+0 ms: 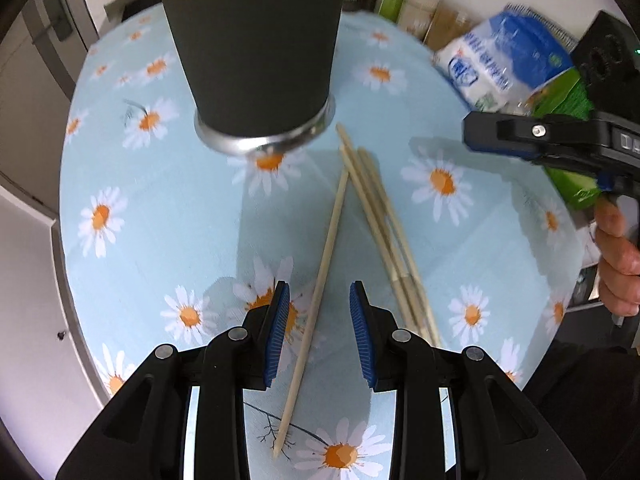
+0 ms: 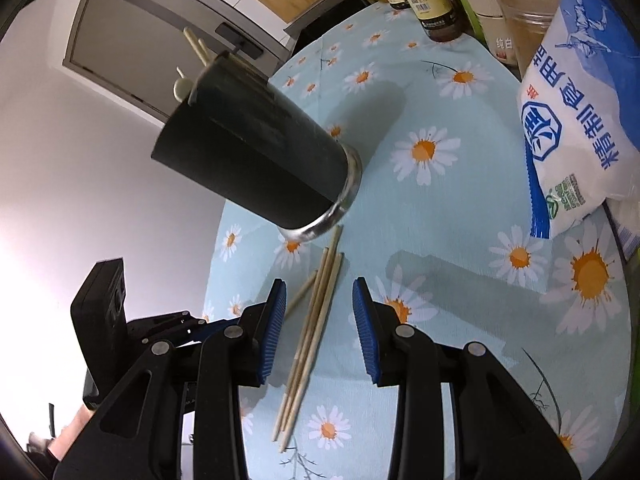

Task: Organize utensils
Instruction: 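Move both open grippers back down to the loose chopsticks, then grasp a chopstick with the left gripper while the right grasps another chopstick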

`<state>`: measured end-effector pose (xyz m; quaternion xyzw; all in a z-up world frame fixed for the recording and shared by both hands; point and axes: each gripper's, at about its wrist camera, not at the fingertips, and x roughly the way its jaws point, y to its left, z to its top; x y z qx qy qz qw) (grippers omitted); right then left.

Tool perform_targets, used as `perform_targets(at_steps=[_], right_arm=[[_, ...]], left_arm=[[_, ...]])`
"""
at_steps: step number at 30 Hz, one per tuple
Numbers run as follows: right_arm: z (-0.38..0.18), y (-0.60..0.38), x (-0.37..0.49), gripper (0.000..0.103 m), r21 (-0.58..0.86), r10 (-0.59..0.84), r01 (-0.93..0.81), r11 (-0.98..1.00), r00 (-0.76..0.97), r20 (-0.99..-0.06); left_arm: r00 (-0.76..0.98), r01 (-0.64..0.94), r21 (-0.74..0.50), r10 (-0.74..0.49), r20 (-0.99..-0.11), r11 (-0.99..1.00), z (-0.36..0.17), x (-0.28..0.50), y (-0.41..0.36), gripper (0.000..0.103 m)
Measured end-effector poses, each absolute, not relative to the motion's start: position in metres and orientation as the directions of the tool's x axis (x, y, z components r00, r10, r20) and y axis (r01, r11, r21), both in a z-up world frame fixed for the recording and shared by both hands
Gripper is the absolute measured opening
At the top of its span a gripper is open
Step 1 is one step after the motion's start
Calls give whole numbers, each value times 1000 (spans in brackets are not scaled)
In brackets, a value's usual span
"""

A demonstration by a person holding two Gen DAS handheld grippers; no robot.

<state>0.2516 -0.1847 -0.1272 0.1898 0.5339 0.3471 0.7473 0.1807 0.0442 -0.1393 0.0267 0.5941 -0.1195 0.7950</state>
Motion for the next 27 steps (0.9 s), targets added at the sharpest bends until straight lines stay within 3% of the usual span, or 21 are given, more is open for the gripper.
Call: perform_targets(at_steps=[5, 6, 8, 11, 16, 27], right_arm=[[-129, -185, 252, 36, 669, 730, -309, 677, 165, -663], [-129, -185, 253, 36, 671, 732, -306, 675, 163, -662], [-129, -186, 254, 36, 675, 733, -300, 674, 156, -663], [-130, -188, 254, 36, 691, 741, -282, 666, 136, -658], [-133, -181, 253, 36, 674, 719, -279, 684, 101, -688], [-140, -140, 250, 36, 555, 566, -234, 798, -26, -824]], left_arm=[[213, 234, -86, -138, -967, 968, -147, 185, 39, 28], [205, 230, -76, -124, -971, 970, -148, 187, 38, 26], [200, 226, -43, -89, -976, 973, -150, 192, 37, 12], [187, 215, -40, -81, -979, 976, -151, 196, 37, 6], [192, 207, -41, -82, -978, 978, -153, 199, 39, 4], [241, 137, -171, -200, -950, 976, -154, 187, 76, 3]])
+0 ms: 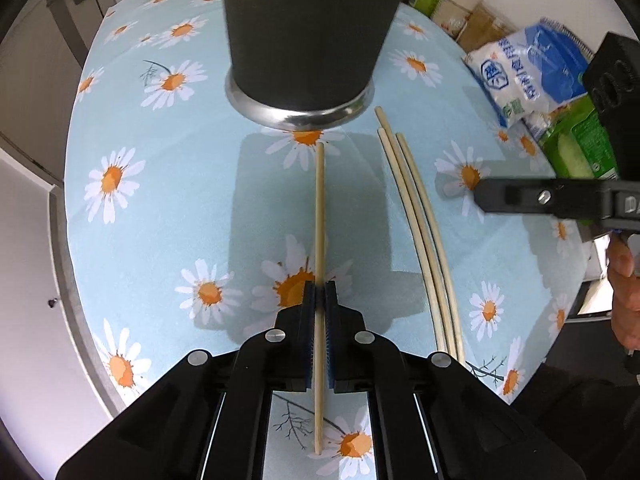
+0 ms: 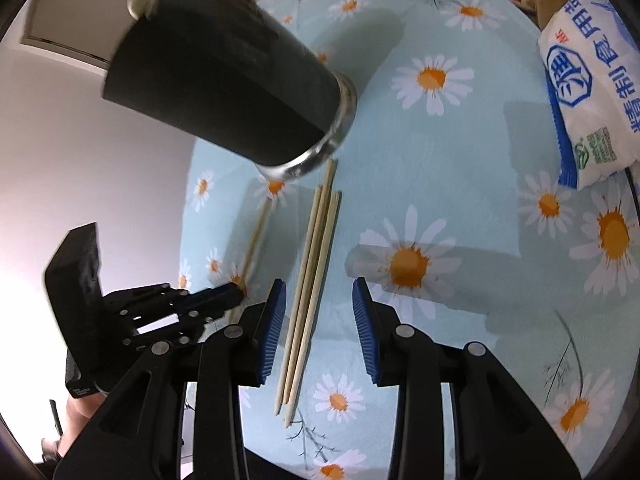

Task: Organize utensils
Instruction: 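Grasp a chopstick with the left gripper while the right grasps another chopstick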

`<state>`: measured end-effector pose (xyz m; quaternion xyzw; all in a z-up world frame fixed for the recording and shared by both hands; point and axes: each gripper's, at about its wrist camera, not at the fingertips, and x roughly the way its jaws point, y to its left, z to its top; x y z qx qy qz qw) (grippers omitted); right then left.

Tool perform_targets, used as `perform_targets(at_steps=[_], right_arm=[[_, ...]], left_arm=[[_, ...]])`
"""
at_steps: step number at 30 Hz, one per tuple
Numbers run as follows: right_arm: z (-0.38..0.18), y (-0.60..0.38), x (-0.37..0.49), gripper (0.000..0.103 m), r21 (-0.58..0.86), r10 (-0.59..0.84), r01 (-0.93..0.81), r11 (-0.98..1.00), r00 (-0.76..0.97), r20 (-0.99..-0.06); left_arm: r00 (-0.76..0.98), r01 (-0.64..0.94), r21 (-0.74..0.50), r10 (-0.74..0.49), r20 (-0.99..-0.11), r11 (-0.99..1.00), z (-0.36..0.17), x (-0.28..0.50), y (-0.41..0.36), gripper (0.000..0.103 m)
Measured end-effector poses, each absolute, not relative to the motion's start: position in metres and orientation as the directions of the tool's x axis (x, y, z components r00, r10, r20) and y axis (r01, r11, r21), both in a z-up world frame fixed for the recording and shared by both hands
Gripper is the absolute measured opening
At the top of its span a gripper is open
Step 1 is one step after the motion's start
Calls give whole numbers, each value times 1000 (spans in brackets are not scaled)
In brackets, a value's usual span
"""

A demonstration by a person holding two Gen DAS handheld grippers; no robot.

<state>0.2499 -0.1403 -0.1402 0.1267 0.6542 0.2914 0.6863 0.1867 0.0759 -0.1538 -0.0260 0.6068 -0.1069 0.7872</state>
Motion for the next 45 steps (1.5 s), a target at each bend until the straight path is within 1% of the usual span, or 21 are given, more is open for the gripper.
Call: perform_targets(at_steps=[6, 7, 12, 13, 16, 19, 23, 30, 33, 40, 45], right_arm=[[-145, -122, 245, 35, 468, 466, -187, 864, -55, -883], [-148, -120, 245, 35, 471, 465, -163, 867, -74, -882], [-160, -110, 247, 23, 433, 421, -94, 897, -126, -899], [-159, -108, 249, 21, 417, 405, -96, 904, -118, -907], [-161, -98, 250, 18, 384, 373, -97, 918, -117, -920], [-161, -90, 251, 18, 356, 344, -104, 929, -116, -932], [-160, -82, 252, 13, 290, 278, -115, 950, -114, -954], [-158, -67, 252, 12, 198, 185, -137, 971, -101, -978], [-160, -62, 251, 4, 158, 146, -128, 979, -100, -984], [-163, -48, 250, 4, 116, 104, -135, 984, -92, -990], [-164, -44, 248, 5, 147, 135, -148, 978, -87, -987]], left_arm=[[293, 134, -236, -266, -919, 963, -140, 170, 91, 3], [298, 137, -244, -275, -914, 960, -136, 165, 92, 4], [315, 149, -301, -333, -888, 942, -126, 152, 93, 3], [320, 154, -306, -340, -884, 940, -125, 149, 95, 3], [332, 154, -323, -357, -873, 934, -125, 148, 101, 3], [337, 152, -342, -374, -864, 927, -125, 145, 110, 3], [336, 156, -363, -395, -855, 919, -127, 145, 114, 3], [348, 164, -382, -416, -840, 909, -127, 151, 123, 3], [350, 167, -384, -418, -838, 908, -126, 153, 126, 3], [330, 174, -412, -447, -832, 895, -133, 154, 130, 3], [339, 174, -429, -463, -819, 886, -132, 153, 125, 3]])
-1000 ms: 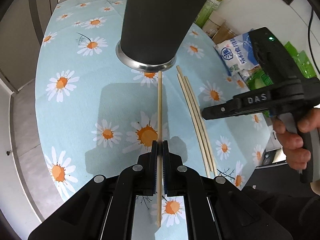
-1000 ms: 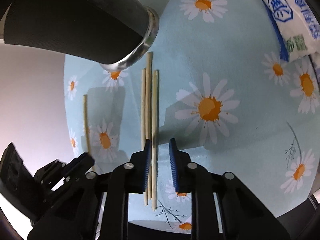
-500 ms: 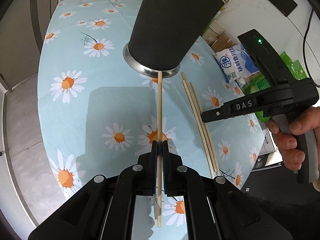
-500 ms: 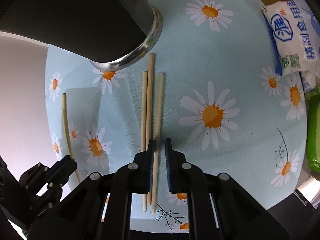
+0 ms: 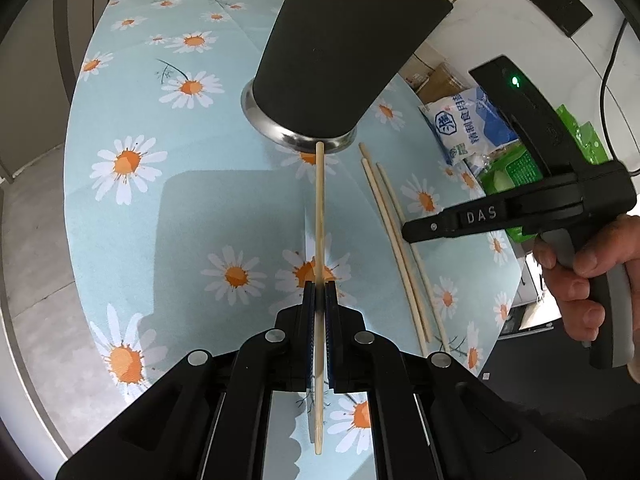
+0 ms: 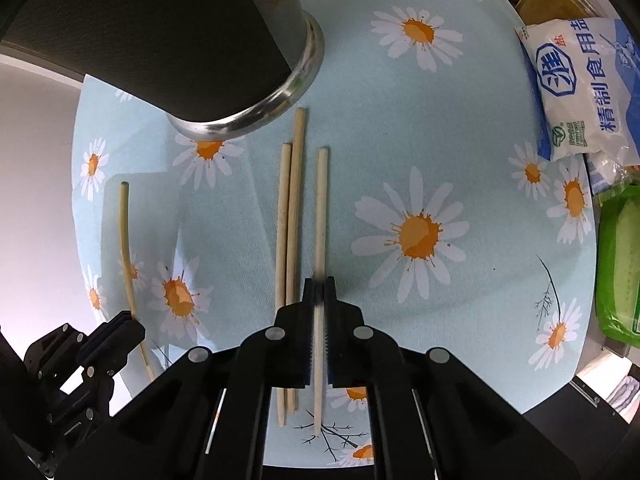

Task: Organize utensils
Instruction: 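Grasp a chopstick with the left gripper while the right grasps another chopstick, then lift both held chopsticks and carry them above the black holder cup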

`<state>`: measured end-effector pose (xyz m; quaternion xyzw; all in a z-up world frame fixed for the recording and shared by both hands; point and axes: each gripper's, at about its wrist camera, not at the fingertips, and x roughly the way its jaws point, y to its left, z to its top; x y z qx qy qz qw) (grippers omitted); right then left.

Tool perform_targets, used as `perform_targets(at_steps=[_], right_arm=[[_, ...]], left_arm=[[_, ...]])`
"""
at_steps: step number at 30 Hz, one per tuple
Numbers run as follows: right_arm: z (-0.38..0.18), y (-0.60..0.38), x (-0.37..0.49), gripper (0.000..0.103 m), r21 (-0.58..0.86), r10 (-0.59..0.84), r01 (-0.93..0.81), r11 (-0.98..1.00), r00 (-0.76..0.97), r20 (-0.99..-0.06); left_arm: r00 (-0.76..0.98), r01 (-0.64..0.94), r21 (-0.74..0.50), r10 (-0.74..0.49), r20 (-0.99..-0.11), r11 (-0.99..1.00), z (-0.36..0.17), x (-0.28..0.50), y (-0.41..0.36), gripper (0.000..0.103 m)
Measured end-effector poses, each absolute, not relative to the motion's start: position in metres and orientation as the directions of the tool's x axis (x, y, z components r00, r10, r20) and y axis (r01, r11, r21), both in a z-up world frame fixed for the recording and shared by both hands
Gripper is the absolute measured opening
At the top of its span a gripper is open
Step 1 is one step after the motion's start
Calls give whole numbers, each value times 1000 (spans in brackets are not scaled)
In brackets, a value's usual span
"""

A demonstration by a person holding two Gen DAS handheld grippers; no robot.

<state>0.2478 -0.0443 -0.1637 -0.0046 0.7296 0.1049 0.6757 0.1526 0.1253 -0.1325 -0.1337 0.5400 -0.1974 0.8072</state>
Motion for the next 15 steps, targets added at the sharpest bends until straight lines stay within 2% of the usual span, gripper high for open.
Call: perform_targets(at_steps=[7, 15], right_arm=[[-152, -72, 241, 5, 212, 201, -171, 962, -77, -977], [-130, -85, 235, 5, 312, 307, -273, 910, -62, -950]], left_arm=[[355, 144, -468, -487, -798, 872, -129, 157, 125, 3], [400, 78, -462, -452, -797, 883, -121, 156, 114, 3]])
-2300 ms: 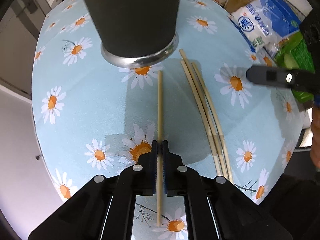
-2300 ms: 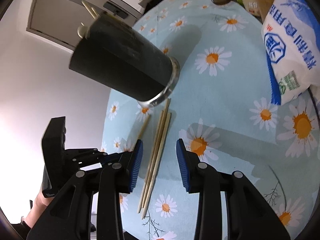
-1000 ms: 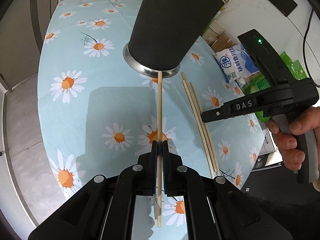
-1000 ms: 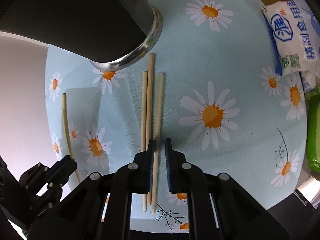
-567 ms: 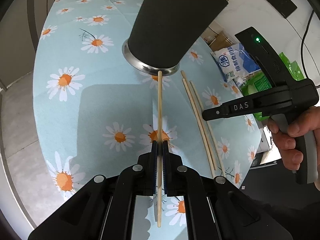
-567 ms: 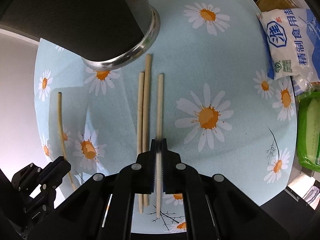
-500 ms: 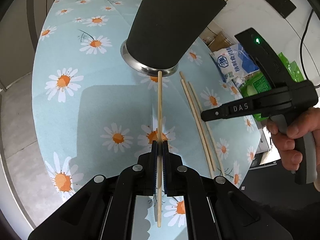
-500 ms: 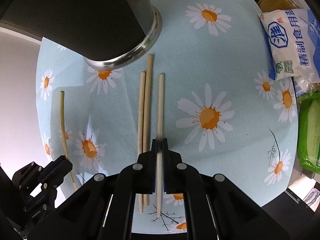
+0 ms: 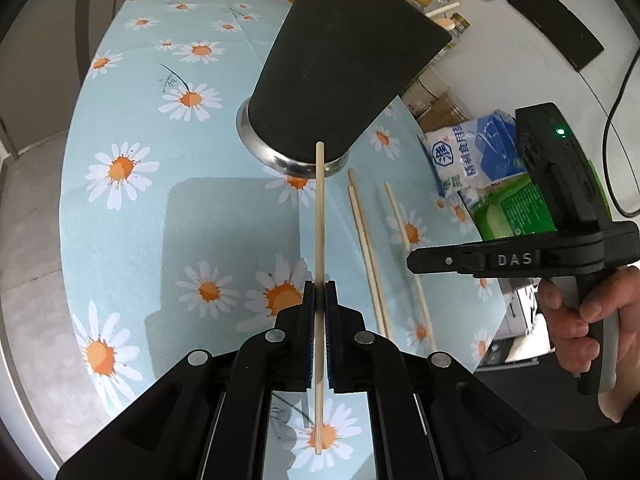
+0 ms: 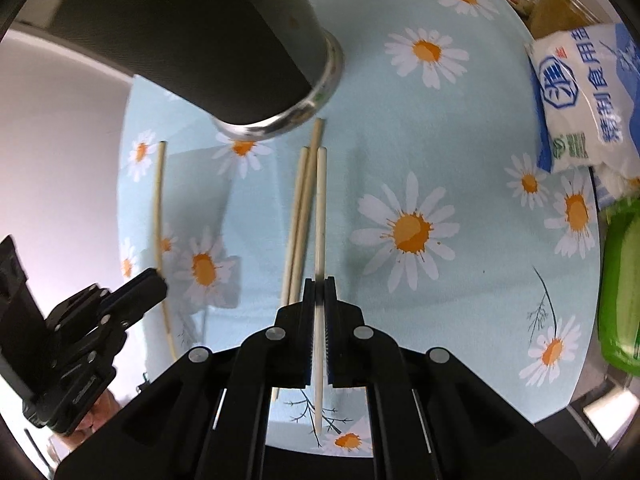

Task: Organize utensils
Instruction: 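Lift both held chopsticks and carry them above the black holder cup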

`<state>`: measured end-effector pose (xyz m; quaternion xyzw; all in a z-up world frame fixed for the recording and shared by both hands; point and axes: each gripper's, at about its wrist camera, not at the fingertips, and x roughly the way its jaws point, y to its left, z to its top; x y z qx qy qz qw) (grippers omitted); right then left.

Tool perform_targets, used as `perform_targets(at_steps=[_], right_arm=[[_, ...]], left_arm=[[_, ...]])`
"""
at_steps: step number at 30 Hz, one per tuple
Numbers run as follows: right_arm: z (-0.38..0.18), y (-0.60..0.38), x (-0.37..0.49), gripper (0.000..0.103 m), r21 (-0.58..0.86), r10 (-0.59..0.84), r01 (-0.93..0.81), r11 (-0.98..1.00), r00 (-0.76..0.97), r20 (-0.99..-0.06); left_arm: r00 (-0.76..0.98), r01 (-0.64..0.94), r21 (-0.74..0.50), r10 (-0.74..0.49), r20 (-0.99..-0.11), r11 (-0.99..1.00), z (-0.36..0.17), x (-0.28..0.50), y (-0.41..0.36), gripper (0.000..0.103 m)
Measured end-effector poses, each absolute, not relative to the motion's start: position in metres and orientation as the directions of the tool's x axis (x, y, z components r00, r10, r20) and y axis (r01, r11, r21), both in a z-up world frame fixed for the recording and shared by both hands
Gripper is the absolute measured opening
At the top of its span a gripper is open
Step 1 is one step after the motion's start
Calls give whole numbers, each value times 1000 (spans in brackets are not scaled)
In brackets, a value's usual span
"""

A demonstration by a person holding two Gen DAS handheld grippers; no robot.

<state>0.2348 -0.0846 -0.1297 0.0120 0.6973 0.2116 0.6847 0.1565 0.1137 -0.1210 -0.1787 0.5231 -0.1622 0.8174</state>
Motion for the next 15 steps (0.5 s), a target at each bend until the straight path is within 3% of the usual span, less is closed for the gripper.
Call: perform_targets(at_steps=[15], right_arm=[[-79, -115, 243, 5, 545, 586, -476, 690, -75, -807]], left_arm=[[522, -31, -525, -434, -734, 851, -85, 135, 92, 3]])
